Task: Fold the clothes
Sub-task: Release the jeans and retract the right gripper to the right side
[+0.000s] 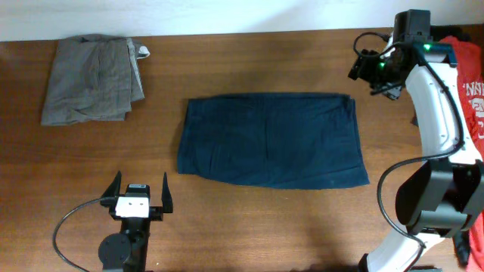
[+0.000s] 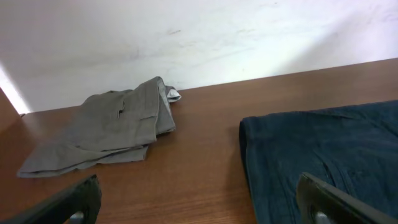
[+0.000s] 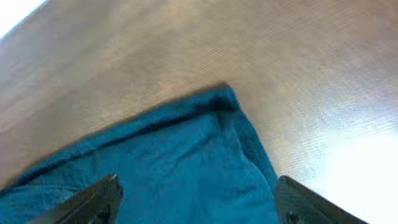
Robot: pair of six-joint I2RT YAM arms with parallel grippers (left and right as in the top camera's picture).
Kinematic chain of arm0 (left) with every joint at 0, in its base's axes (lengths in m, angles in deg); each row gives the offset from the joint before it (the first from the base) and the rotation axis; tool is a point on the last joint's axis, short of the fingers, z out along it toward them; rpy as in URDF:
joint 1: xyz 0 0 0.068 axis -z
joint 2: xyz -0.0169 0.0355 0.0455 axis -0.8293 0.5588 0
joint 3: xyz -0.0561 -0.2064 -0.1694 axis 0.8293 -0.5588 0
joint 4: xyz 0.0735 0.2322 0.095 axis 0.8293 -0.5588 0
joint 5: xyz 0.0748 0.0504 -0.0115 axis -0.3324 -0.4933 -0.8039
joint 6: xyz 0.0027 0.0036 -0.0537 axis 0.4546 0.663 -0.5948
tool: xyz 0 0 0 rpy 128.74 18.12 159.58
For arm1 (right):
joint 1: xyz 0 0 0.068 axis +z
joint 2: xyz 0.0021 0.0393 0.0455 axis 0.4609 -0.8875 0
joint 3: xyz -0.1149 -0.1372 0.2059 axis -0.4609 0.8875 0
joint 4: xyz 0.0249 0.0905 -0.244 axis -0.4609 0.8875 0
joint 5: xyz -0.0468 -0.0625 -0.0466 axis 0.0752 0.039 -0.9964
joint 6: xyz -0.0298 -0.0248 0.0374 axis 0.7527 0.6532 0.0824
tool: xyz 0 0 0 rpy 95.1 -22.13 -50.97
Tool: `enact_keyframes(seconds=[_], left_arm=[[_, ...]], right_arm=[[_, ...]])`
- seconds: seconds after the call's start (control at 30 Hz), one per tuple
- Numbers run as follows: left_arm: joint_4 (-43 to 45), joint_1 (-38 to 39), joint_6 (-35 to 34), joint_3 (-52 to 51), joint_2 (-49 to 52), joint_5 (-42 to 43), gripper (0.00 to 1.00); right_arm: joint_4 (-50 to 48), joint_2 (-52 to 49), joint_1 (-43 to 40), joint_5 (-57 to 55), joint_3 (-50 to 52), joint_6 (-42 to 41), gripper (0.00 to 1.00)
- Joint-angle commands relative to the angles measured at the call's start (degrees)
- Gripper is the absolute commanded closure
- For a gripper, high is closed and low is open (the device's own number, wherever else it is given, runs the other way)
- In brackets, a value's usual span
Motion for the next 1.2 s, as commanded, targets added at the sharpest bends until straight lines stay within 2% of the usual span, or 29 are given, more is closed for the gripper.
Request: enact_keyframes(seconds=[0.0, 0.27, 0.33, 0.57, 0.8, 1.17], left_arm=[[-0.1, -0.4, 0.9, -0.3, -0.3, -0.2, 0.01], [-0.1, -0.4, 0.9, -0.3, -0.3, -0.2, 0.01], [-0.1, -0.4, 0.9, -0.3, -0.3, -0.2, 0.01], [-0.1, -0.4, 0.9, -0.3, -0.3, -0.2, 0.01], [-0.1, -0.4, 0.9, -0.3, -0.3, -0.2, 0.01], [-0.1, -0.4, 0.9, -0.3, -0.3, -0.2, 0.01]], right_arm=[[4.7, 1.1, -0.5, -7.9, -1.2, 0.3, 0.01], [14.3, 3.0, -4.7, -10.0, -1.7, 0.1, 0.01], [19.7, 6.6, -7.3, -10.0, -1.7, 0.1, 0.01], [26.9, 15.3, -11.5, -10.1, -1.7, 0.2, 0.01], [30.9, 21.6, -14.4, -13.4, -1.6, 0.1, 0.01], [29.9, 21.5, -18.9, -17.3, 2.9, 0.2, 0.01]])
